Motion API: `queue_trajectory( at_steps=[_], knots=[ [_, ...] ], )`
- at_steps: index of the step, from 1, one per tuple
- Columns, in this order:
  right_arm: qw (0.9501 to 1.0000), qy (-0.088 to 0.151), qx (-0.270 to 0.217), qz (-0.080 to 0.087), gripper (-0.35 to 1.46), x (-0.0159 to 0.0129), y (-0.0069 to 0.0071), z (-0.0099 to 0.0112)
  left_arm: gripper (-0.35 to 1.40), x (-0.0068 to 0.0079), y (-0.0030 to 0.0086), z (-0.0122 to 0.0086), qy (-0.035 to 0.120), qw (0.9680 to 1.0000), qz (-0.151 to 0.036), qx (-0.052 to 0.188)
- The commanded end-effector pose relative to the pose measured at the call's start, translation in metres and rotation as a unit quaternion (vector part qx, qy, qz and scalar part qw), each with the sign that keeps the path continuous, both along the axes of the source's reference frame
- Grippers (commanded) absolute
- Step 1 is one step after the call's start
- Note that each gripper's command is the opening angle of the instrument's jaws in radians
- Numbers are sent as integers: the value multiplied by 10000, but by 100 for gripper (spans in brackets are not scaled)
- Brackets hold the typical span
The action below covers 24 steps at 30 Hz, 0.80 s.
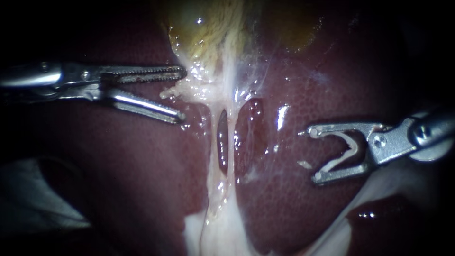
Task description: Grabbing gallbladder
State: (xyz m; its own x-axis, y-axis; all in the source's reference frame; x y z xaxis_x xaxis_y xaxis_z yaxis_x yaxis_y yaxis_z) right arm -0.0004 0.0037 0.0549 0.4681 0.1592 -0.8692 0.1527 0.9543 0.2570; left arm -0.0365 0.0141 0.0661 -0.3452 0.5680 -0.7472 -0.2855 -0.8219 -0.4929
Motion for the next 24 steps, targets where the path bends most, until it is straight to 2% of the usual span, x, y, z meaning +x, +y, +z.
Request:
queue_trajectory(
  at_steps=[1,5,13,18,22,24],
  knots=[
    [10000,1,-1,-1,50,0,0,0,46,1,1,2,32,10000,-9,-5],
    [10000,1,-1,-2,50,0,0,0,44,1,-1,9,90,10000,4,17],
    [10000,1,-1,-2,50,0,0,0,27,-6,-8,17,166,9998,2,59],
    [10000,1,-1,-2,50,0,0,0,0,-6,-7,17,174,9998,-6,55],
    [10000,1,-1,-2,50,0,0,0,-35,-5,-6,17,216,9997,-58,32],
    [10000,1,-1,-2,50,0,0,0,-35,-4,-6,16,232,9997,-78,24]
  ],
)
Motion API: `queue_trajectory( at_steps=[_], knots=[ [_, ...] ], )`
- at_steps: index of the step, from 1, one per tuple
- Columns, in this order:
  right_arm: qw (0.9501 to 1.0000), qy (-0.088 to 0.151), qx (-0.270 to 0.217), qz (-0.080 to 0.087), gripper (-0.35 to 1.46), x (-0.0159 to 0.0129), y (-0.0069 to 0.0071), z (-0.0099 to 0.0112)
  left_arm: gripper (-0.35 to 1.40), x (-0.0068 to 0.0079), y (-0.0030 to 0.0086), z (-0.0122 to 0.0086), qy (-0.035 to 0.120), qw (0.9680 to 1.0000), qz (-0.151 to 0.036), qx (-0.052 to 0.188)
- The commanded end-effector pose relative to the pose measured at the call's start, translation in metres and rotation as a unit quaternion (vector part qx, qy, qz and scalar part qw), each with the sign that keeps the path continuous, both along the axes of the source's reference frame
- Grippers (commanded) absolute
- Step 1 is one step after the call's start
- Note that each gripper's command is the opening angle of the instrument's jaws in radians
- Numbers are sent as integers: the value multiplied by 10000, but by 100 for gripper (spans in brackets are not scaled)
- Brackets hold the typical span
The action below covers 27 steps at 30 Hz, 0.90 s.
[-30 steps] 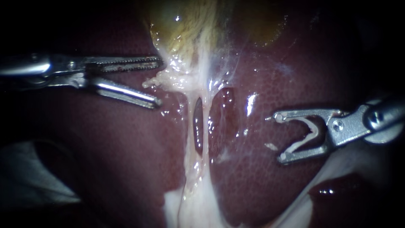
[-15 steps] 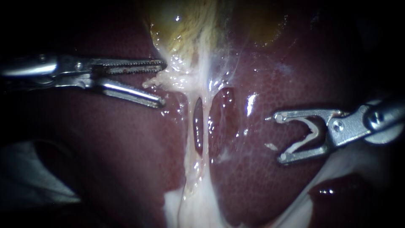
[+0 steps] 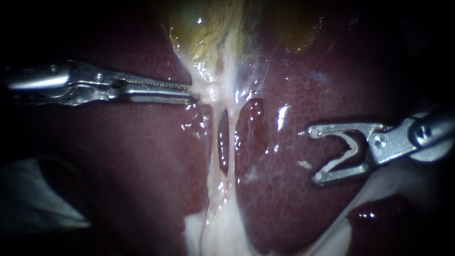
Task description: Grabbing gallbladder
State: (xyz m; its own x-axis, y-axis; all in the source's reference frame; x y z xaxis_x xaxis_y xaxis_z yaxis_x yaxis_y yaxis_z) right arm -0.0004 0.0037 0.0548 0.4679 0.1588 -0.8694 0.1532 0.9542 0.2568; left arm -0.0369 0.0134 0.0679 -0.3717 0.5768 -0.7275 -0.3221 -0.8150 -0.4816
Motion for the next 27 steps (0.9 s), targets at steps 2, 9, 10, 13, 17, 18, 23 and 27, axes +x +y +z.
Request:
queue_trajectory(
  at_steps=[2,9,10,13,17,18,23,27],
  knots=[
    [10000,0,0,1,50,0,0,0,-35,2,1,-2,-3,10000,-6,1],
    [10000,0,0,1,50,0,0,0,-35,6,-1,-7,41,10000,29,25],
    [10000,0,0,1,50,0,0,0,-35,6,-1,-9,40,10000,30,28],
    [10000,-1,0,1,50,0,0,0,-35,8,-1,-19,36,10000,50,58],
    [10000,-4,0,5,50,0,1,1,-35,16,5,-42,4,9999,54,146],
    [10000,-4,0,6,50,0,1,2,-35,19,8,-47,-4,9999,60,162],
    [10000,-5,0,7,50,0,1,2,-35,37,24,-72,-8,9997,67,234],
    [10000,-4,0,6,50,0,1,2,-35,53,37,-89,-36,9997,-41,232]
  ],
)
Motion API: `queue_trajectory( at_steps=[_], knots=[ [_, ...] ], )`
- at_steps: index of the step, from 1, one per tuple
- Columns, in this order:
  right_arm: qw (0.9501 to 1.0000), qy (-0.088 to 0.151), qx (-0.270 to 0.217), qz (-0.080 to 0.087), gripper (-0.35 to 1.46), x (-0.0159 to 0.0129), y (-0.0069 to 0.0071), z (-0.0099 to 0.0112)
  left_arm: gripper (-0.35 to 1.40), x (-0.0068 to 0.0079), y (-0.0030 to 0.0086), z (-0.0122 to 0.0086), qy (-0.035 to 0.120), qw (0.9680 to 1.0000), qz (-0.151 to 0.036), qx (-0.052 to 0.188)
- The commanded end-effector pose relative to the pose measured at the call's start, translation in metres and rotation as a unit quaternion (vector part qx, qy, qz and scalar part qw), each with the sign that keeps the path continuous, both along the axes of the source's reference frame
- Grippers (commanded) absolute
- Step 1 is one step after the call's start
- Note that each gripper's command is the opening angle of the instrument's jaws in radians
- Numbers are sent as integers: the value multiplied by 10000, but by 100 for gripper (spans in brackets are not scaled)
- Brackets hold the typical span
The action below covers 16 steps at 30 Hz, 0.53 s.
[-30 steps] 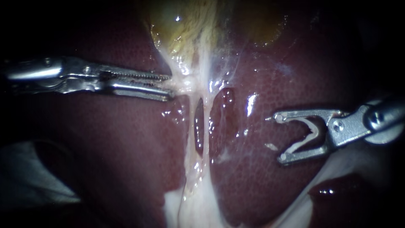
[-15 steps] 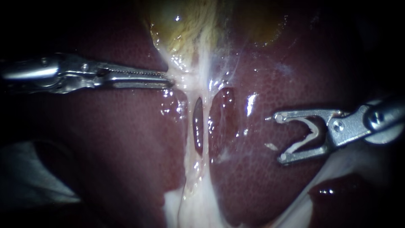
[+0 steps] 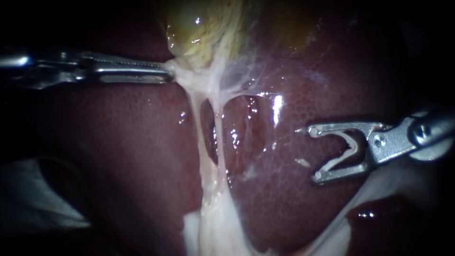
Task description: Grabbing gallbladder
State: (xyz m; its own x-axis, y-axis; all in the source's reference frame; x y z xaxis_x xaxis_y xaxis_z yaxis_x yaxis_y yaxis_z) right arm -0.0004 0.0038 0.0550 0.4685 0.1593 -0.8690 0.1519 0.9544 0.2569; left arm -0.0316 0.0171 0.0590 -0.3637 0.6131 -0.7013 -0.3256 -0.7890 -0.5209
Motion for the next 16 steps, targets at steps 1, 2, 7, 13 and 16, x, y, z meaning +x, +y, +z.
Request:
queue_trajectory(
  at_steps=[1,2,7,13,16],
  knots=[
    [10000,0,0,0,50,0,0,0,-35,2,2,-3,-17,10000,-20,-3],
    [10000,0,0,0,50,0,0,0,-35,4,3,-5,-32,10000,-26,1],
    [10000,0,0,1,50,0,0,0,-35,7,4,-10,-28,10000,-54,0],
    [10000,0,0,0,50,0,0,0,-35,6,4,-10,-27,10000,-55,-1],
    [10000,0,0,1,50,0,0,0,-35,6,4,-9,-25,10000,-58,-3]
  ],
)
